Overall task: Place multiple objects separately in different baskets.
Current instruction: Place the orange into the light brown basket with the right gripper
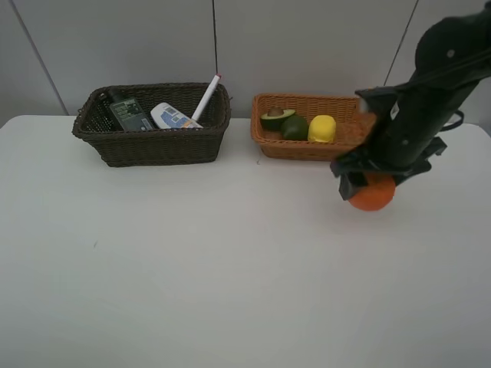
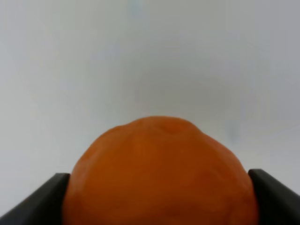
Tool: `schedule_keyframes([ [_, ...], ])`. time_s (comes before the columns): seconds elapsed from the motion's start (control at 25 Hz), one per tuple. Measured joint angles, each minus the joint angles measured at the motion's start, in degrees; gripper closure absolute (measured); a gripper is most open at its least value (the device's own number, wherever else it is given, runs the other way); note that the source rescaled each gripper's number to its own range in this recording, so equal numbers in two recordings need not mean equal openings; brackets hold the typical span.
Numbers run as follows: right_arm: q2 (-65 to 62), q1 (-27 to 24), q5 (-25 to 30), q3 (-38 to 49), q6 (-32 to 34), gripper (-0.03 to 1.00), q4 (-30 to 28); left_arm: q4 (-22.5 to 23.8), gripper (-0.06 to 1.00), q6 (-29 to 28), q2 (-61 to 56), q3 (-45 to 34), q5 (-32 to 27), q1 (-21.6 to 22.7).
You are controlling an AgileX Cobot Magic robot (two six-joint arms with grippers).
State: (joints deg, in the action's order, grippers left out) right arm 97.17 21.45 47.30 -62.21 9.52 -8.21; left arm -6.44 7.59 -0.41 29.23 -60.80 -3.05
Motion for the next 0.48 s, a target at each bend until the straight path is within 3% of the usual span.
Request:
schedule_keyframes([
  [0.16, 4.5, -3.7, 0.0, -14.2, -0.1, 0.22, -1.5, 0.0, -0.06, 0.0, 0.0, 0.0, 0.0, 0.0],
  [0.48, 25.2, -10.9, 1.5, -37.9, -2.6, 0.22, 2.2, 0.0, -0.06, 0.0, 0.0, 0.0, 0.0, 0.0],
])
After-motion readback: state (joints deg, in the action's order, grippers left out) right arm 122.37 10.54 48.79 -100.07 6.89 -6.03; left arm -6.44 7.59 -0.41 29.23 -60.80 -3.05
